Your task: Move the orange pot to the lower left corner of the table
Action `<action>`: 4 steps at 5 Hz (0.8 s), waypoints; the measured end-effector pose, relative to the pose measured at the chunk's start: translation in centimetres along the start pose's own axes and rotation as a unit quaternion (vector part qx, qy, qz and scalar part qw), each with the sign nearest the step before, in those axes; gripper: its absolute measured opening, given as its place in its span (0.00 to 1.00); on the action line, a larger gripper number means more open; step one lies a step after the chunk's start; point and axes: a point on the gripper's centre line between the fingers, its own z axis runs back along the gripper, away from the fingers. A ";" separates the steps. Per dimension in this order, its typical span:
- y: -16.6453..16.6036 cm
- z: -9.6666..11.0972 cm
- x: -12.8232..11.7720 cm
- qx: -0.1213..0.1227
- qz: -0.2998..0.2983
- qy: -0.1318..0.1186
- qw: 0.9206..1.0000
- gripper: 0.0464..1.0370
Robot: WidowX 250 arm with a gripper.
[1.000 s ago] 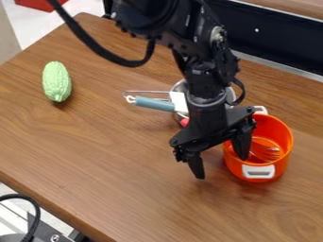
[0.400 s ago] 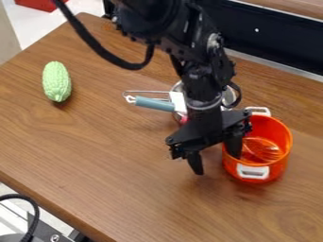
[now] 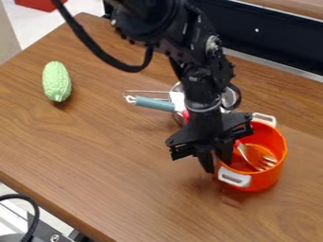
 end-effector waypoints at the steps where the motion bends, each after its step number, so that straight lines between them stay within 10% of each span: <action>1: 0.3 -0.1 -0.1 -0.002 -0.003 0.003 1.000 0.03; 4: 2.0 3.5 0.8 -0.023 -0.038 -0.006 0.999 0.01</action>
